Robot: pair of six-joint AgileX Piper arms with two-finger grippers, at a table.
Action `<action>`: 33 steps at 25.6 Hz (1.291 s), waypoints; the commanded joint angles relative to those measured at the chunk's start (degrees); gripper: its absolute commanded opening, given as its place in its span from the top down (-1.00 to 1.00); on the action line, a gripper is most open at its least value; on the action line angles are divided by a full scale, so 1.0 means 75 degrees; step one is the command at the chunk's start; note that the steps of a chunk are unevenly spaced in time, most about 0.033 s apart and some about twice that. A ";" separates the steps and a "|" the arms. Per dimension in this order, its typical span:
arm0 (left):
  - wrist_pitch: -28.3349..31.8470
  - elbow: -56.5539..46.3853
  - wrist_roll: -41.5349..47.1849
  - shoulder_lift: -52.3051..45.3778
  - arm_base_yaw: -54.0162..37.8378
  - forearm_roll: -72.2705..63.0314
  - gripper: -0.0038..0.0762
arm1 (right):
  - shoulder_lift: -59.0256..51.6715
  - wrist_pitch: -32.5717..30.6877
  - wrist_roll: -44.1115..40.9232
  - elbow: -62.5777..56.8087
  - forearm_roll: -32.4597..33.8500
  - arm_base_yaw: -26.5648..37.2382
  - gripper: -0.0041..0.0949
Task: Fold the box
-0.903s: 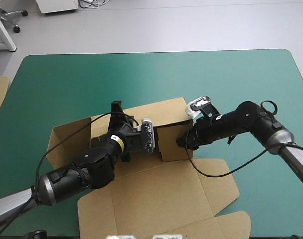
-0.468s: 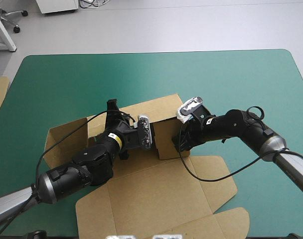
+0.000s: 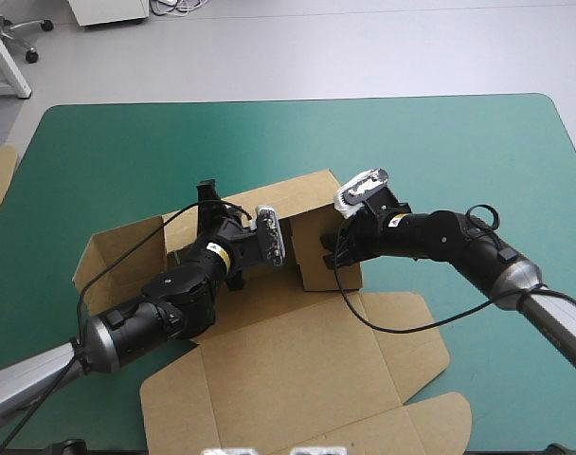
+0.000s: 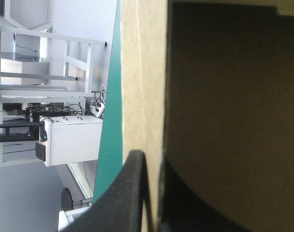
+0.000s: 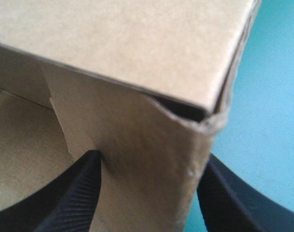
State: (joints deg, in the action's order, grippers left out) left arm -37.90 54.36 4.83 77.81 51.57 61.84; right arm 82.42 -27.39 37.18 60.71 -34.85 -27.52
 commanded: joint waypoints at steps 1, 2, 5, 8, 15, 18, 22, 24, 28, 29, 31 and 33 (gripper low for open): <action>0.0028 -0.0023 0.0721 0.0050 0.0035 -0.0374 0.94 | -0.0326 0.0641 0.0147 0.0257 -0.0241 -0.0042 -0.09; 0.0058 -0.0023 0.0931 0.0050 0.0035 -0.0027 0.94 | -0.0326 0.0676 0.0162 0.0257 -0.0241 -0.0042 -0.09; 0.0075 0.0028 0.1482 0.0050 0.0035 0.0923 0.94 | -0.0326 0.0690 0.0162 0.0257 -0.0256 -0.0042 -0.09; 0.0057 0.0117 0.1629 0.0050 0.0005 0.1052 0.94 | -0.0326 0.0623 0.0166 0.0257 -0.0256 -0.0042 -0.08; 0.0066 0.0429 0.1629 0.0080 -0.0438 0.1041 0.94 | -0.0312 0.0687 0.0198 0.0257 -0.0256 -0.0042 -0.08; 0.0085 0.0463 0.1629 0.0080 -0.0495 0.1076 0.94 | -0.0250 0.0954 0.0198 0.0257 -0.0256 -0.0042 -0.08; 0.0113 0.0463 0.1629 0.0107 -0.0495 0.1025 0.94 | -0.0070 0.1128 0.0198 0.0257 -0.0268 -0.0127 -0.06; 0.0143 0.0463 0.1629 0.0121 -0.0495 0.1025 0.94 | 0.0209 0.1425 0.0259 0.0257 -0.0237 -0.0298 -0.05; 0.0114 0.0463 0.1629 0.0135 -0.0495 0.1025 0.94 | 0.0689 0.1841 0.0291 0.0257 -0.0239 -0.0560 -0.03; 0.0114 0.0463 0.1629 0.0135 -0.0495 0.1025 0.94 | 0.0707 0.1914 0.0292 0.0257 -0.0239 -0.0569 0.01; 0.0114 0.0463 0.1641 0.0150 -0.0495 0.1025 0.94 | 0.0707 0.2064 0.0384 0.0257 -0.0253 -0.0576 0.23; 0.0110 0.0463 0.1689 0.0150 -0.0495 0.1025 0.94 | 0.0707 0.2048 0.0388 0.0257 -0.0253 -0.0576 0.55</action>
State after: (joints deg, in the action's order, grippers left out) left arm -39.17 56.12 15.43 80.43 47.67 68.82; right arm 89.67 -12.78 39.31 60.98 -35.71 -31.27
